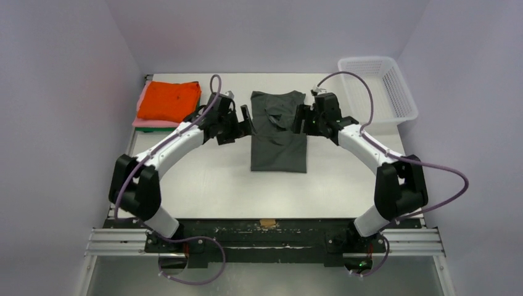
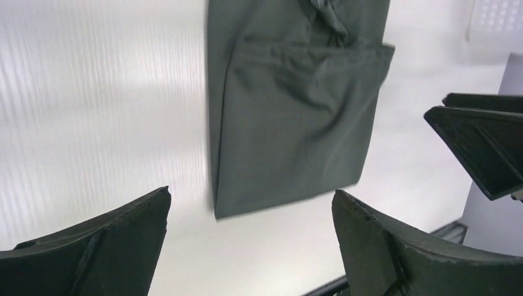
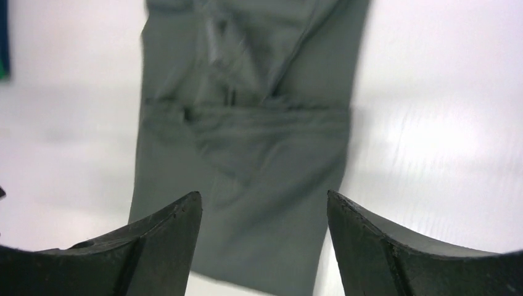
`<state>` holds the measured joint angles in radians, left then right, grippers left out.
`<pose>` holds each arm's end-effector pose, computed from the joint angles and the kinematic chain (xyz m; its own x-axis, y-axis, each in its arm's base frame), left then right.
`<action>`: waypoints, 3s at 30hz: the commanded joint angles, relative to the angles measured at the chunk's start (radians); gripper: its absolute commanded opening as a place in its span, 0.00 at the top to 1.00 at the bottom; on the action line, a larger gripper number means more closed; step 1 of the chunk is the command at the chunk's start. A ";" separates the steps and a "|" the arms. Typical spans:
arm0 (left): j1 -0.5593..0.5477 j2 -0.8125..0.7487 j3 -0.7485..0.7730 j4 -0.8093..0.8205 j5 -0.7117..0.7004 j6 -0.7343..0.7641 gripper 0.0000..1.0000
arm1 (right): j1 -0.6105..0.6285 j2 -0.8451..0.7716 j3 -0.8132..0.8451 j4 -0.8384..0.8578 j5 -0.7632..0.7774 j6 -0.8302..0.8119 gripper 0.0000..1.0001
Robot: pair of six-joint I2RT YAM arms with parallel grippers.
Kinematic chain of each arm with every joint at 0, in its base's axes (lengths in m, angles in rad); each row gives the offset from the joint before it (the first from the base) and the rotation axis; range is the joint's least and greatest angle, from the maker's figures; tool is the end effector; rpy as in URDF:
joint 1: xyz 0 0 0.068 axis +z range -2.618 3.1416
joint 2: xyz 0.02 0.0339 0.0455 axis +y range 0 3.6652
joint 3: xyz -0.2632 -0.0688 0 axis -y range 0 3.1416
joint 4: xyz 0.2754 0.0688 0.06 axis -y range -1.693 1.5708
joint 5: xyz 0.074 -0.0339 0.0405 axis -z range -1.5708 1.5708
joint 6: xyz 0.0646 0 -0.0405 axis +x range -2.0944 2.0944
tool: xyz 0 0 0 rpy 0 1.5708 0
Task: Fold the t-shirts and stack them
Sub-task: Fold the folded rectangular tshirt in 1/3 of the way, then grab one side of the 2/3 rectangular tshirt with both arms, then fold the long partially folded tshirt into a neat square
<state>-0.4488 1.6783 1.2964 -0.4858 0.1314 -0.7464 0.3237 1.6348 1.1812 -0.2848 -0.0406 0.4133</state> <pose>0.3706 -0.1879 0.2229 -0.8485 -0.3385 -0.4068 -0.0949 0.8535 -0.5124 0.3908 0.1339 0.2162 -0.7235 0.1806 -0.6663 -0.0608 0.9448 0.3220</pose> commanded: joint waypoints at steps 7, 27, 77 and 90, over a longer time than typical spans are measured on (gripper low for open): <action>-0.107 -0.276 -0.389 0.126 -0.006 -0.037 0.00 | 0.202 -0.122 -0.171 0.012 0.085 0.062 0.27; -0.194 0.092 -0.280 0.161 0.016 -0.073 0.73 | 0.181 -0.202 -0.494 0.098 0.076 0.288 0.52; -0.023 -0.162 -0.085 -0.057 -0.154 -0.003 1.00 | 0.082 -0.180 -0.020 -0.012 -0.032 0.145 1.00; 0.087 0.199 0.202 -0.117 -0.142 0.022 0.96 | -0.008 0.273 0.278 0.007 -0.094 0.125 1.00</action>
<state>-0.3985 1.8057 1.4044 -0.5575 0.0139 -0.7631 0.3477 1.8366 1.3540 -0.3054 -0.1738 0.5655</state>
